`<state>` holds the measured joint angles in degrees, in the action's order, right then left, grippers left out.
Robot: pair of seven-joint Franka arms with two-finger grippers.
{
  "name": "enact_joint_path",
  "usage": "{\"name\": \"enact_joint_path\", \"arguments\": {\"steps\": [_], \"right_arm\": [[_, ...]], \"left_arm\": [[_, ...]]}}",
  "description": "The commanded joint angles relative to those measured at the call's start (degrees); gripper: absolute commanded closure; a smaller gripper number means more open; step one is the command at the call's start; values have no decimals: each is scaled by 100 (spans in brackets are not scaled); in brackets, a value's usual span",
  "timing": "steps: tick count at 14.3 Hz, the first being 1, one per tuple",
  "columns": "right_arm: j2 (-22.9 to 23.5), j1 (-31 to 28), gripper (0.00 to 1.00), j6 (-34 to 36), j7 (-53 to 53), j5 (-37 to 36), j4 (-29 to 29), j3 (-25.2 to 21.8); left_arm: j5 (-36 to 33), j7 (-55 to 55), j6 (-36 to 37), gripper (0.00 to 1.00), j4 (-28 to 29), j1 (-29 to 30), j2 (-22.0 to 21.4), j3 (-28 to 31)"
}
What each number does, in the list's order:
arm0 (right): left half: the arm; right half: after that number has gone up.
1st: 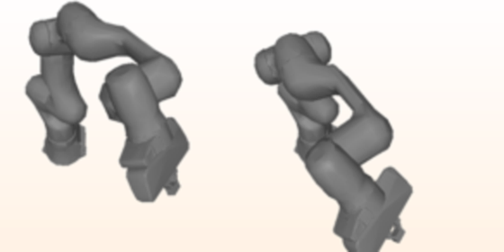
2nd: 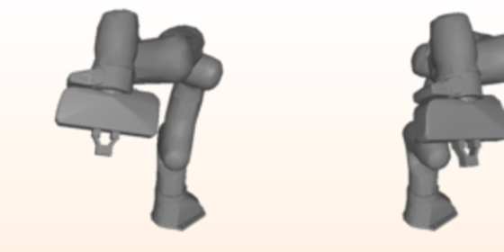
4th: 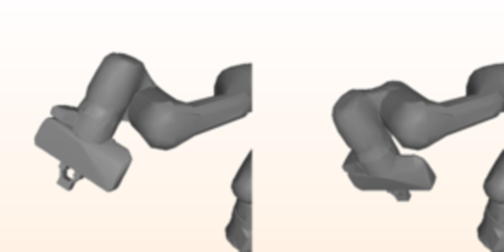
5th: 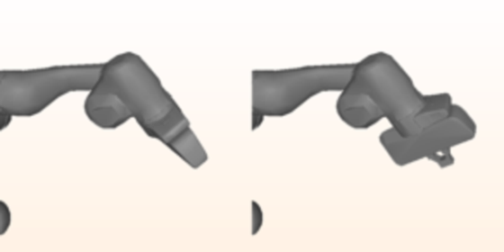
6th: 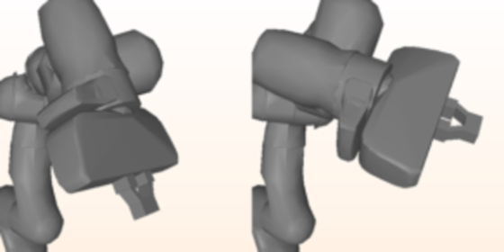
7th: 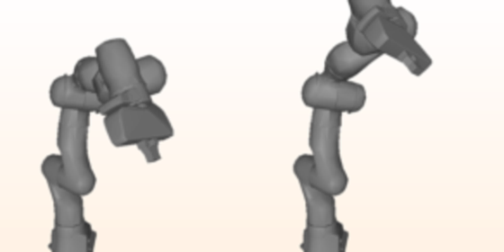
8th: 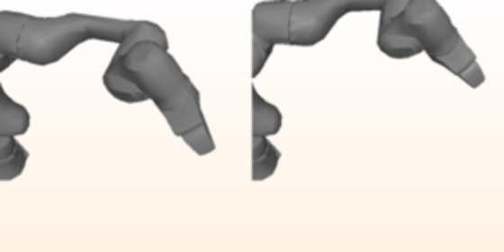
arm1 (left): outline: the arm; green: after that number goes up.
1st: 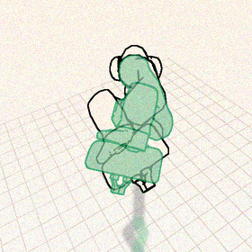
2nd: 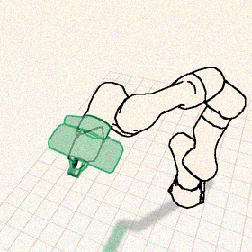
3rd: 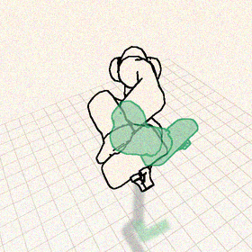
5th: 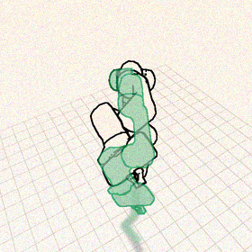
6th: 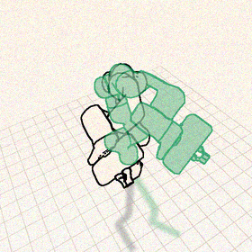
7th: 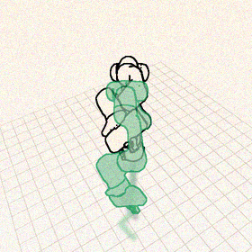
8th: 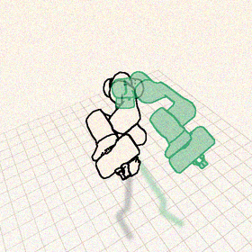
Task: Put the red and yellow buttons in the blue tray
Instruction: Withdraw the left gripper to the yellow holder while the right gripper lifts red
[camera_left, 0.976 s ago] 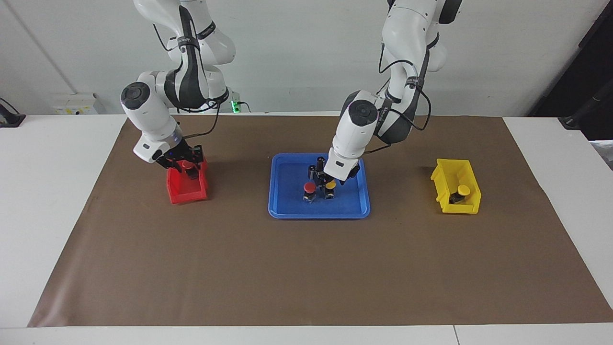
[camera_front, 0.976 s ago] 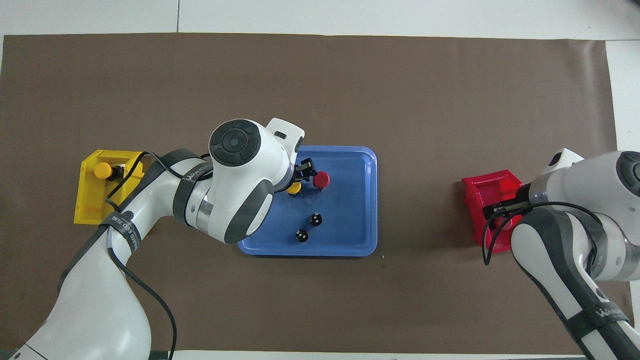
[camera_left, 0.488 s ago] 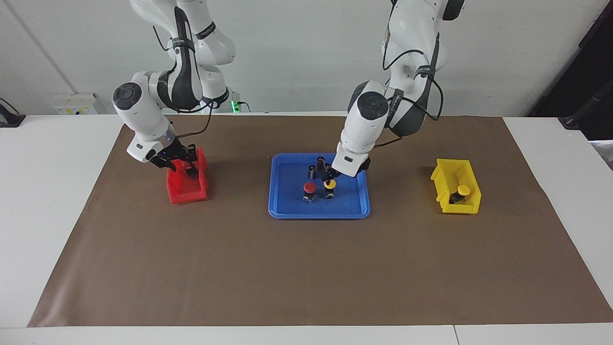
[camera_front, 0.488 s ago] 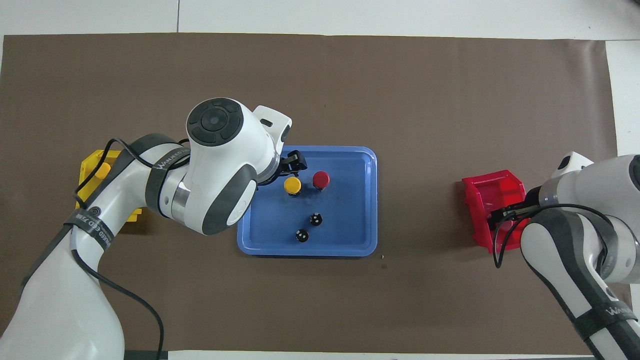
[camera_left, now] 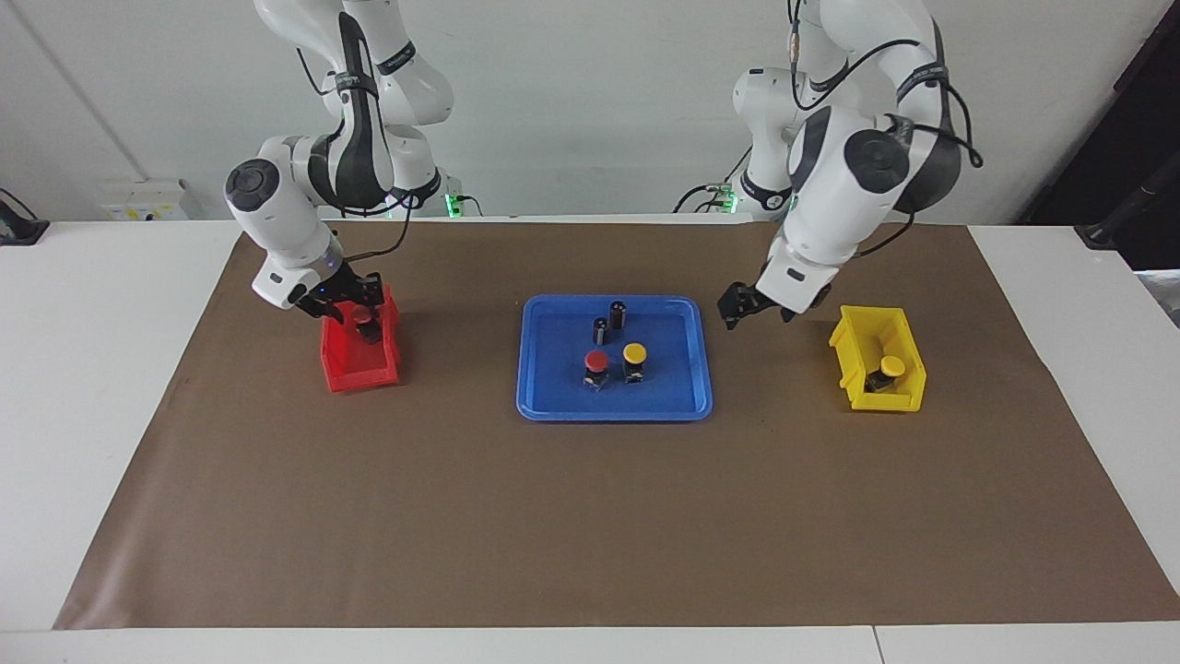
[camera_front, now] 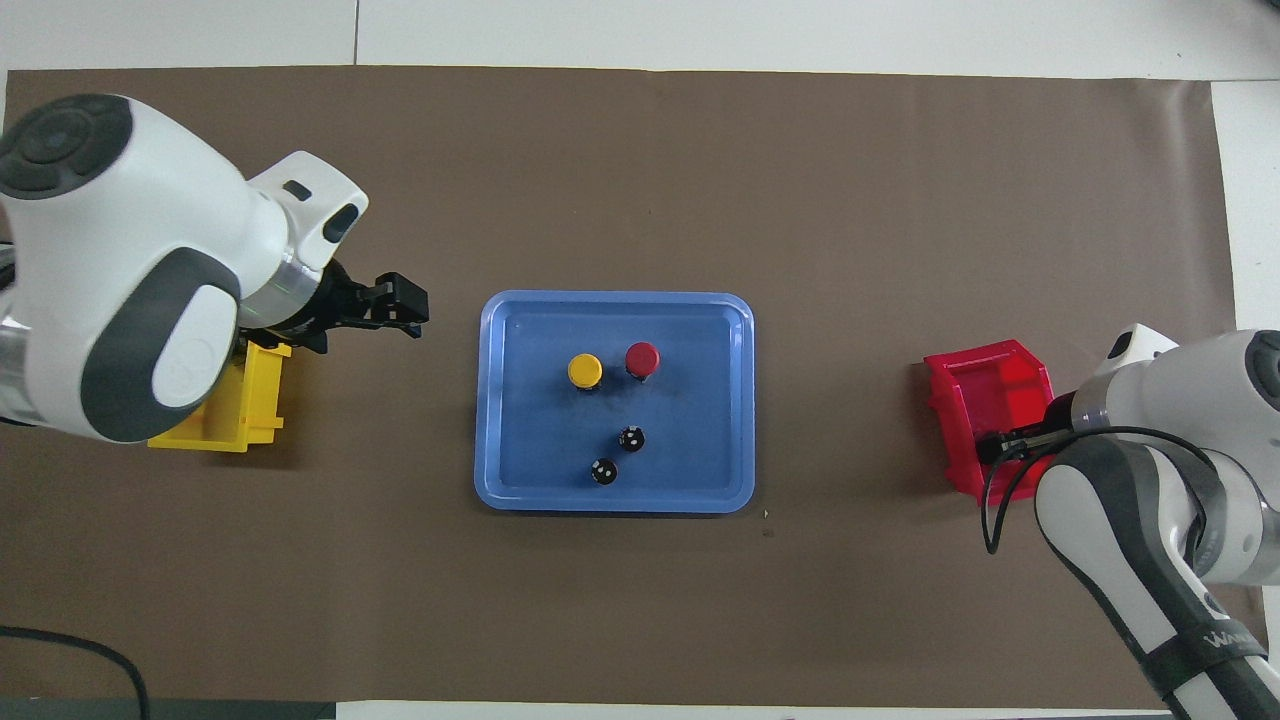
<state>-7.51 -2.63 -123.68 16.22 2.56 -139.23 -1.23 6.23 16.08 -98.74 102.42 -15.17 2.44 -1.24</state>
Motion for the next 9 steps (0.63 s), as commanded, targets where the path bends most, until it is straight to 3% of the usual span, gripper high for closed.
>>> {"name": "enact_joint_path", "arguments": {"steps": [1,4,6,9], "right_arm": [[-172,-37,40,-95,40,-80,-165,53],[-172,-19,68,-112,31,-71,-165,53],[-137,-1,83,-104,-30,-80,-78,61],[135,16,84,675,-31,-88,797,105]], "left_arm": [[-278,-981,706,0,59,479,-699,-26],[-719,-1649,1565,0,-694,865,-754,-17],[-719,-2212,1683,0,-820,1260,-701,-17],[-693,-2259,1560,0,-803,1516,-701,-17]]}}
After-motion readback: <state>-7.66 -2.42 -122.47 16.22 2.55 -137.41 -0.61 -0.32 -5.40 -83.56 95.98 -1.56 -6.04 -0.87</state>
